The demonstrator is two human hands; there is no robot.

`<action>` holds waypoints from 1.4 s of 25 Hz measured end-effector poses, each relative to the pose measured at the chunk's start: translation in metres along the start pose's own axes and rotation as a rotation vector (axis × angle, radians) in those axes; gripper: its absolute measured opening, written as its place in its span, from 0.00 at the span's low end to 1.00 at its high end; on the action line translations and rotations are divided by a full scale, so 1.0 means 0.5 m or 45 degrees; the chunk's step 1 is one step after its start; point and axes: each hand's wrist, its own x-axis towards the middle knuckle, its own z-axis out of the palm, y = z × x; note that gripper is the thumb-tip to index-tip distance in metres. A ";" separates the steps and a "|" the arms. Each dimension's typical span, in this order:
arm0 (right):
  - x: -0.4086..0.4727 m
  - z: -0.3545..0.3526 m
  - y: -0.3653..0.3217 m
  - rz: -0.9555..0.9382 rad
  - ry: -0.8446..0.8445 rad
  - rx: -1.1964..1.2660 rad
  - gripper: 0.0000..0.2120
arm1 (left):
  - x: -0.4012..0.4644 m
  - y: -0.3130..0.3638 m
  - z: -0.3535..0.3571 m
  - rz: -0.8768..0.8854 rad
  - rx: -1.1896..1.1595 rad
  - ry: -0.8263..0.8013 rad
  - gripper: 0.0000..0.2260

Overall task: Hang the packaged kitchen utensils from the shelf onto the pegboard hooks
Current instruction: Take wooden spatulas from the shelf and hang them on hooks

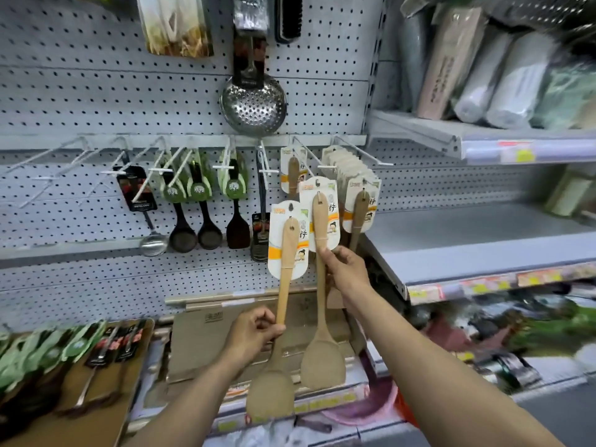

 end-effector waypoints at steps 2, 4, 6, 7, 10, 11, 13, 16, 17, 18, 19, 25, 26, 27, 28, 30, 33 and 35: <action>0.019 -0.004 0.014 -0.019 -0.043 -0.003 0.14 | 0.016 0.000 0.009 -0.023 -0.004 0.020 0.09; 0.036 -0.006 0.020 -0.047 -0.056 0.011 0.14 | 0.034 -0.001 0.018 -0.029 -0.004 0.021 0.09; 0.058 -0.005 0.013 -0.060 -0.057 0.000 0.15 | 0.056 0.006 0.025 -0.030 -0.007 0.017 0.08; 0.075 -0.002 0.009 -0.059 -0.054 -0.002 0.15 | 0.071 0.009 0.029 -0.025 -0.008 0.015 0.08; 0.143 0.021 0.000 -0.079 -0.042 -0.004 0.13 | 0.121 0.025 0.030 0.024 -0.036 -0.005 0.07; 0.170 0.030 0.001 -0.086 -0.037 -0.010 0.13 | 0.138 0.031 0.028 0.034 -0.049 -0.004 0.07; 0.219 0.047 0.010 -0.070 -0.039 -0.017 0.12 | 0.175 0.031 0.020 0.049 -0.042 0.014 0.07; 0.279 0.070 0.017 -0.023 -0.047 -0.006 0.11 | 0.228 0.031 0.006 0.069 -0.006 0.051 0.07; 0.298 0.077 0.015 -0.021 -0.052 0.005 0.11 | 0.246 0.032 0.001 0.060 -0.017 0.056 0.07; 0.314 0.085 0.012 -0.017 -0.058 0.011 0.10 | 0.262 0.033 -0.004 0.052 -0.030 0.057 0.06; 0.329 0.091 0.010 -0.016 -0.062 0.013 0.10 | 0.277 0.033 -0.007 0.052 -0.039 0.057 0.06; 0.383 0.115 -0.004 -0.005 -0.039 -0.033 0.11 | 0.331 0.028 -0.017 0.066 -0.016 0.034 0.06; 0.389 0.118 -0.007 -0.001 -0.039 -0.041 0.11 | 0.332 0.030 -0.016 0.071 -0.010 0.035 0.06; 0.397 0.121 -0.007 0.009 -0.036 -0.041 0.11 | 0.331 0.032 -0.016 0.076 -0.008 0.039 0.06; 0.401 0.123 -0.009 0.027 -0.042 -0.054 0.12 | 0.328 0.035 -0.015 0.079 -0.011 0.047 0.06; 0.402 0.123 -0.012 0.056 -0.053 -0.066 0.11 | 0.315 0.035 -0.014 0.080 -0.036 0.061 0.06; 0.382 0.120 -0.022 0.090 -0.095 -0.052 0.08 | 0.285 0.036 -0.007 0.093 -0.059 0.096 0.06; 0.350 0.111 -0.033 0.121 -0.125 -0.062 0.06 | 0.253 0.038 0.006 0.088 -0.083 0.115 0.07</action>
